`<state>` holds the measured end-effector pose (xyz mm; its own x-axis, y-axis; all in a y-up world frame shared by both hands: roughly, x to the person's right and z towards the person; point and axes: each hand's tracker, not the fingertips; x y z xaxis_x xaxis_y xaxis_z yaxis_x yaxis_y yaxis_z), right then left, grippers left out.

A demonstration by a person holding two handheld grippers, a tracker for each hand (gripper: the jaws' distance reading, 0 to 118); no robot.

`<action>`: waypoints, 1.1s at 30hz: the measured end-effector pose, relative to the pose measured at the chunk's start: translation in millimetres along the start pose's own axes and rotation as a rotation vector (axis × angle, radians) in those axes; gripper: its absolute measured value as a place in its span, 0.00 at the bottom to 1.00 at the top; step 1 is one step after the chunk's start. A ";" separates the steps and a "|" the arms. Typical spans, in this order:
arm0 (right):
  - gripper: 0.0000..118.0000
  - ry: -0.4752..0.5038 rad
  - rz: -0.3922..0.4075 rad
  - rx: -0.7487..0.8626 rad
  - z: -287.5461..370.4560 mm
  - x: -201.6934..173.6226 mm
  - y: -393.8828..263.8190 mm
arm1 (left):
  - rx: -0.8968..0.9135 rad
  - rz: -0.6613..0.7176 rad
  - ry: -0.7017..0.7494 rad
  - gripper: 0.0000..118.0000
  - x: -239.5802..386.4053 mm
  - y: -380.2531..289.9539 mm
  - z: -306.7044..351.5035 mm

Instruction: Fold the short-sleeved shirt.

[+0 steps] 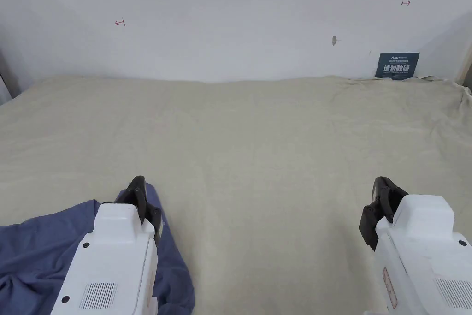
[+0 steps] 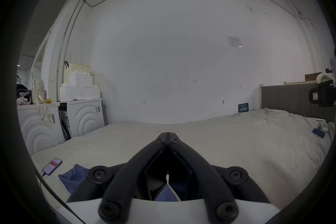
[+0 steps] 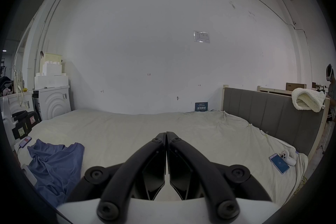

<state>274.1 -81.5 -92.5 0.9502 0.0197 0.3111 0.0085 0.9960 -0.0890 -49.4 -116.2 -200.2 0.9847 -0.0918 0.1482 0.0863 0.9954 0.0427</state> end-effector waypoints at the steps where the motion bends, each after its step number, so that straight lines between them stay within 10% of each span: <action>1: 0.00 0.001 0.001 0.001 0.0 -0.1 0.3 | 0.000 0.001 0.001 0.00 -0.5 0.3 0.1; 16: 0.00 0.039 0.031 0.002 -5.2 -14.3 1.2 | 0.004 0.038 0.042 0.00 -19.6 0.7 1.8; 33: 0.00 0.301 0.046 0.013 -18.8 -119.4 3.9 | -0.025 0.017 0.323 0.00 -135.3 -5.4 56.1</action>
<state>166.6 -81.7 -147.8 0.9991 0.0399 0.0122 -0.0387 0.9958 -0.0835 -191.7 -110.8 -165.1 0.9829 -0.0651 -0.1722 0.0691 0.9975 0.0177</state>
